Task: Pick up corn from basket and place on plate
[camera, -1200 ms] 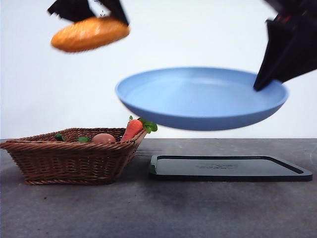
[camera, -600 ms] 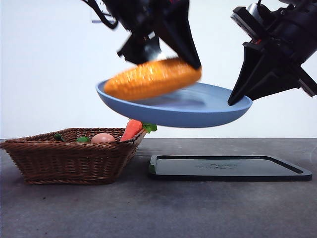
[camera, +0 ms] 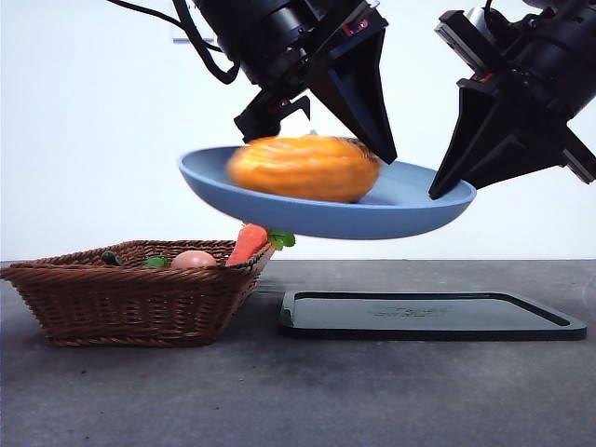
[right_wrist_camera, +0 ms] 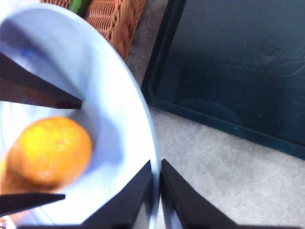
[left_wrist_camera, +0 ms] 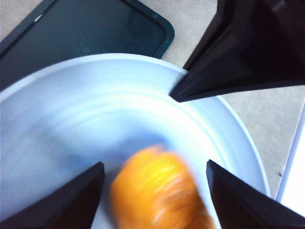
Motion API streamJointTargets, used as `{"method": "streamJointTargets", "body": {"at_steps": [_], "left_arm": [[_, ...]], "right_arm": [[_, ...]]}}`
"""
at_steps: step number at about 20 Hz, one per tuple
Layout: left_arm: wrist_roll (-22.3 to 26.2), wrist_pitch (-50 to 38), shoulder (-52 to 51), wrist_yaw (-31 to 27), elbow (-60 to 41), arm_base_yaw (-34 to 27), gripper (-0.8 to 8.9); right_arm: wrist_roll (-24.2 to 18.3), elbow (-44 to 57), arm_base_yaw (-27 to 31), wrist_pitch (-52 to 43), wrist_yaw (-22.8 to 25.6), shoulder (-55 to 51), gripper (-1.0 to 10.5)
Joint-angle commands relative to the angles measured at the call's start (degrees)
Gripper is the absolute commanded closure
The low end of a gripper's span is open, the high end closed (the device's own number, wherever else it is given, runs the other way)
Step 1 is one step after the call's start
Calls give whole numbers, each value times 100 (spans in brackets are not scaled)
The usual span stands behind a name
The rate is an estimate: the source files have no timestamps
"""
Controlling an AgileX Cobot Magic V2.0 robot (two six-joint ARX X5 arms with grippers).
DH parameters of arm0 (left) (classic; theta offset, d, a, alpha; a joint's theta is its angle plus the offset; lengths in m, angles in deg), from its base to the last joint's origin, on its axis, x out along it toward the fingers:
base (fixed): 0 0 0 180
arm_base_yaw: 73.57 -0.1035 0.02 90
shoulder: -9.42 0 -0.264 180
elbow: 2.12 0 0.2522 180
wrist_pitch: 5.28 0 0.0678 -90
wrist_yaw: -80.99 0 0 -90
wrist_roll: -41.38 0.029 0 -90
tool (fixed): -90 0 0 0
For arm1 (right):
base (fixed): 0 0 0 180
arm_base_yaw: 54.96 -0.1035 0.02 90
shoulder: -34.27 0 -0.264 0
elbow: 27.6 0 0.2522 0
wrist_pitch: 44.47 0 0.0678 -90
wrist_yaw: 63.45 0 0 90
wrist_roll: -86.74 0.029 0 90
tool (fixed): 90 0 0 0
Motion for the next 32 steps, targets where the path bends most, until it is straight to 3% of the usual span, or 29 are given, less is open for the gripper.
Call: {"method": "streamJointTargets", "body": {"at_steps": [1,12,20,25,32], "left_arm": [[37,-26,85,-15,116,109,460],[35,793,7,-17,1198,48,461],[-9,1370,-612,-17,2175,-461,462],[-13,1663,-1198,-17,2175,-573,462],[-131,1781,-1788,-15,2175,-573,462]], "right_arm": [[96,-103,-22,-48,-48,50,944],[74,-103,66,26,-4,50,944],[-11,-118,1043,-118,-9,175,944],[-219,-557,1587,-160,-7,1073,944],[-400,-1532,1668,-153,-2,2531,944]]}}
